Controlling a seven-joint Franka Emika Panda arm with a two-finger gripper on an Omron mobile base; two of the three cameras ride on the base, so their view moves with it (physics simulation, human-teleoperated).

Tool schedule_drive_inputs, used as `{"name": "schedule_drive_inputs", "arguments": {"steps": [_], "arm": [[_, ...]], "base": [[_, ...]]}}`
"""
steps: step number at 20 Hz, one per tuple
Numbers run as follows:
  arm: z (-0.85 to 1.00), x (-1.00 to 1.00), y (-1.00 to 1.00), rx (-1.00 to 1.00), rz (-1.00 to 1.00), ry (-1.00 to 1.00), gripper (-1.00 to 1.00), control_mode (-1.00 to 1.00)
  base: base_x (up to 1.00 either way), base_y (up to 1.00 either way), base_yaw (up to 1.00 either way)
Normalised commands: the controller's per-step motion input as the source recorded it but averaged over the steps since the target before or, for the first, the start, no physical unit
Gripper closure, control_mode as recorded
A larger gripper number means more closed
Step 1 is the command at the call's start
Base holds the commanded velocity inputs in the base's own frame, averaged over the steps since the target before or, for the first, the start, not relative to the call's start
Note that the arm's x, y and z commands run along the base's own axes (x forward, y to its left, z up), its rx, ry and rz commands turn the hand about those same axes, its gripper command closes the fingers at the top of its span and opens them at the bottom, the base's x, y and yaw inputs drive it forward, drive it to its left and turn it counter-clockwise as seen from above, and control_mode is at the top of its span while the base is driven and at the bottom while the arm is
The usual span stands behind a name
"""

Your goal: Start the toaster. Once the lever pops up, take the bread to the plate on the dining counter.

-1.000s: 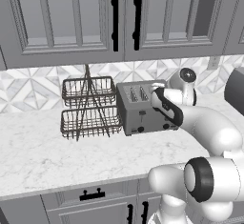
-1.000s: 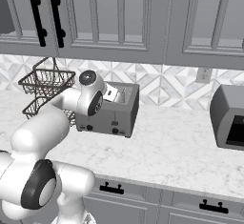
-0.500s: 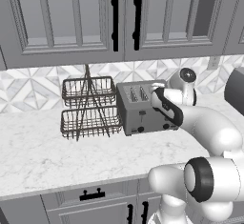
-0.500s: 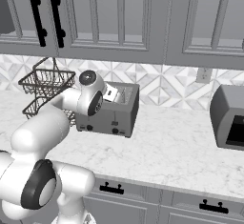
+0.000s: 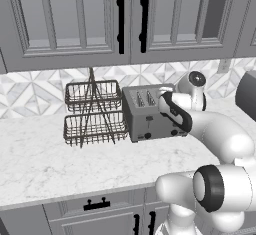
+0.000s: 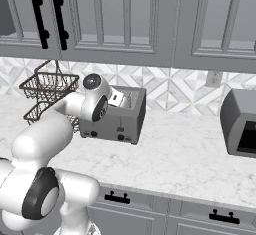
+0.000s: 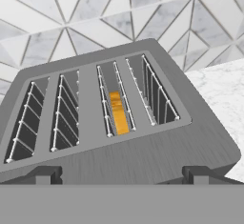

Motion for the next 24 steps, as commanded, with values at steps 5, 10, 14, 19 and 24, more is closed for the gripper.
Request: {"name": "schedule_drive_inputs", "arguments": {"steps": [5,10,14,19,24], "arm": [[0.0,0.0,0.0,0.0,0.0,0.0,-1.0,-1.0],[0.0,0.0,0.0,0.0,0.0,0.0,-1.0,-1.0],[0.0,0.0,0.0,0.0,0.0,0.0,-1.0,-1.0],[0.0,0.0,0.0,0.0,0.0,0.0,-1.0,-1.0],[0.0,0.0,0.0,0.0,0.0,0.0,-1.0,-1.0]], "base": [[0.0,0.0,0.0],[0.0,0.0,0.0],[0.0,0.0,0.0],[0.0,0.0,0.0],[0.0,0.0,0.0]]}}
